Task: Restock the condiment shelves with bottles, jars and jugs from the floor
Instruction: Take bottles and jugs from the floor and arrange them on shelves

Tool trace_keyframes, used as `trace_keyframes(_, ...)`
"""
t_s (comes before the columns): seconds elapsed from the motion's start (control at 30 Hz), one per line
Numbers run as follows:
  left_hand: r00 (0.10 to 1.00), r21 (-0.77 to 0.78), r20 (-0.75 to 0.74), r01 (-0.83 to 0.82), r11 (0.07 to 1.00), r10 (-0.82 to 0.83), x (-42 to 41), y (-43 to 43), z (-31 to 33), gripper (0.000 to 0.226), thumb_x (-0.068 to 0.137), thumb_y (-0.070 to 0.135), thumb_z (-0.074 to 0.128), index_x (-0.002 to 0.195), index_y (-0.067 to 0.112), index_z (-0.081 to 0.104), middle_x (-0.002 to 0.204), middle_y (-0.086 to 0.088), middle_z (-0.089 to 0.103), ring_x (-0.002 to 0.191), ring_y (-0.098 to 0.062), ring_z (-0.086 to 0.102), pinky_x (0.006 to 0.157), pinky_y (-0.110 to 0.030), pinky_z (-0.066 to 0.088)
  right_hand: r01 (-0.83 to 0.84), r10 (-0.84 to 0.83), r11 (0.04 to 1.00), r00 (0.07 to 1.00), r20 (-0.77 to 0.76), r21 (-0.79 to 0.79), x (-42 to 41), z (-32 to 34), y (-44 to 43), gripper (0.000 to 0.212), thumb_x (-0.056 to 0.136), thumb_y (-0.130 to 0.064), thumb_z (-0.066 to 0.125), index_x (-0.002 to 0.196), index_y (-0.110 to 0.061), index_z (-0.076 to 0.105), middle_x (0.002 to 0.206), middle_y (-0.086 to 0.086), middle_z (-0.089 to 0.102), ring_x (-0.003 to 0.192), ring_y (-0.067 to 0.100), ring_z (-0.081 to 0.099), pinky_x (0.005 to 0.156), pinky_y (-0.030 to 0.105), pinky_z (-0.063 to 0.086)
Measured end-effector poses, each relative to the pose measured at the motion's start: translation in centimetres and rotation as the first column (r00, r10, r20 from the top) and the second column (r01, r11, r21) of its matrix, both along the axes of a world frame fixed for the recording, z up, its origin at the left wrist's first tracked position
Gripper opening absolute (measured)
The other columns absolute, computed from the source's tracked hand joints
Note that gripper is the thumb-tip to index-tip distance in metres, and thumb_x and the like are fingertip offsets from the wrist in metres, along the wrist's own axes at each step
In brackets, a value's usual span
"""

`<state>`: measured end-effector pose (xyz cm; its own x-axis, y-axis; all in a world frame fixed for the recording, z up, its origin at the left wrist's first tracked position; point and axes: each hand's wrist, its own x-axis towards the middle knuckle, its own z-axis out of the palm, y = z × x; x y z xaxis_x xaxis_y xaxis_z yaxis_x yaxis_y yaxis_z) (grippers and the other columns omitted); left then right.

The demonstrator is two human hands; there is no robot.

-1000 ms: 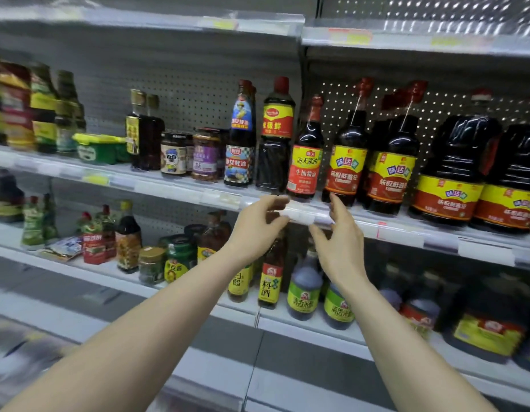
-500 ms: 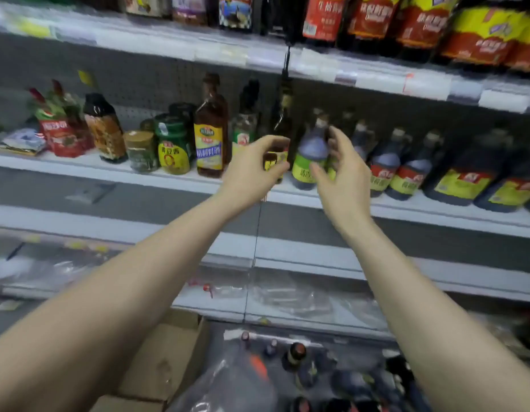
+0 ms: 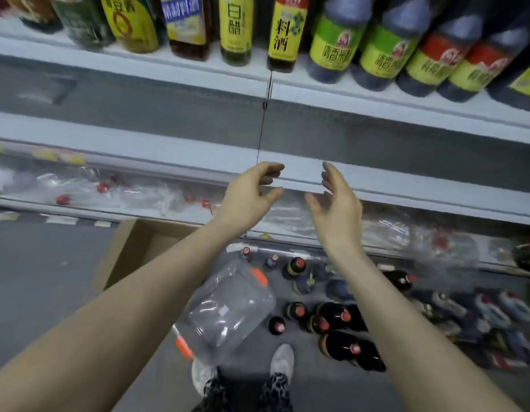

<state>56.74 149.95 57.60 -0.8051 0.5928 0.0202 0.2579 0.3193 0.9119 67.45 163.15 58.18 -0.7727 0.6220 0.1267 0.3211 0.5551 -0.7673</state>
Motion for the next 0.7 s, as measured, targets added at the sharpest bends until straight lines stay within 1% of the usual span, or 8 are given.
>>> trace_keyframes(0.07,0.999,-0.017,0.052,-0.012,1.000,0.013,0.7,0.1,-3.1,0.040,0.089,0.010,0.068,0.127,0.017,0.060,0.116,0.007,0.065,0.110,-0.012,0.063,0.098,-0.040,0.052,-0.012,0.014,0.999,0.999,0.048,-0.034,0.6,-3.1,0.0,0.060,0.094,-0.008,0.065,0.149,-0.017,0.043,0.145,0.005,0.055,0.131,0.021,0.054,0.109,0.044,0.045)
trace_keyframes(0.17,0.985,-0.076,0.158,-0.052,0.996,0.064,1.8,0.2,-8.3,0.041,0.089,0.010,0.069,0.128,0.017,0.061,0.120,0.002,0.066,0.111,-0.015,0.062,0.097,-0.043,0.051,-0.012,0.028,0.993,0.991,0.129,-0.118,1.4,-8.3,0.2,0.060,0.094,-0.009,0.066,0.149,-0.015,0.044,0.144,0.007,0.056,0.129,0.022,0.055,0.108,0.044,0.046)
trace_keyframes(0.3,0.966,-0.145,0.229,-0.084,0.986,0.116,3.0,-0.1,-14.6,0.040,0.089,0.012,0.069,0.128,0.019,0.060,0.122,0.006,0.066,0.111,-0.010,0.063,0.100,-0.035,0.050,-0.013,0.054,0.983,0.974,0.221,-0.186,2.4,-14.5,0.2,0.060,0.093,-0.012,0.066,0.149,-0.016,0.045,0.144,0.007,0.056,0.132,0.022,0.053,0.108,0.045,0.045)
trace_keyframes(0.37,0.951,-0.185,0.269,-0.107,0.977,0.155,3.6,-0.3,-17.8,0.041,0.089,0.012,0.070,0.129,0.018,0.060,0.122,0.005,0.067,0.111,-0.010,0.063,0.101,-0.031,0.049,-0.009,0.063,0.981,0.960,0.272,-0.196,2.9,-17.9,0.2,0.060,0.092,-0.011,0.067,0.148,-0.016,0.046,0.141,0.008,0.058,0.130,0.024,0.055,0.106,0.046,0.046)
trace_keyframes(0.43,0.939,-0.217,0.292,-0.121,0.969,0.183,4.2,-0.4,-20.7,0.043,0.088,0.009,0.070,0.130,0.014,0.060,0.121,0.002,0.068,0.111,-0.013,0.064,0.101,-0.030,0.049,0.001,0.064,0.977,0.953,0.296,-0.215,3.3,-20.8,0.2,0.059,0.091,-0.010,0.069,0.146,-0.014,0.048,0.137,0.008,0.061,0.127,0.025,0.058,0.105,0.047,0.047)
trace_keyframes(0.53,0.913,-0.245,0.342,-0.145,0.959,0.225,5.1,-0.5,-25.2,0.046,0.088,0.004,0.070,0.132,0.009,0.059,0.124,-0.003,0.066,0.112,-0.016,0.064,0.101,-0.029,0.049,-0.001,0.089,0.966,0.940,0.329,-0.260,3.8,-25.2,0.1,0.057,0.091,-0.010,0.069,0.144,-0.015,0.050,0.133,0.006,0.064,0.123,0.020,0.060,0.105,0.043,0.048)
trace_keyframes(0.6,0.891,-0.253,0.381,-0.158,0.954,0.248,5.6,-0.6,-28.1,0.047,0.088,0.004,0.070,0.133,0.008,0.058,0.127,-0.004,0.065,0.114,-0.017,0.063,0.101,-0.029,0.048,0.001,0.111,0.953,0.930,0.349,-0.303,3.9,-28.0,0.1,0.055,0.092,-0.007,0.066,0.144,-0.015,0.050,0.136,0.005,0.061,0.127,0.020,0.058,0.107,0.043,0.047)
trace_keyframes(0.7,0.861,-0.269,0.428,-0.168,0.948,0.274,6.0,-0.7,-33.3,0.050,0.088,0.003,0.070,0.135,0.008,0.055,0.129,-0.005,0.063,0.118,-0.017,0.060,0.103,-0.035,0.048,0.044,0.104,0.939,0.909,0.403,-0.341,4.0,-32.9,0.1,0.060,0.092,-0.005,0.067,0.147,-0.015,0.046,0.142,0.006,0.057,0.130,0.018,0.055,0.110,0.040,0.045)
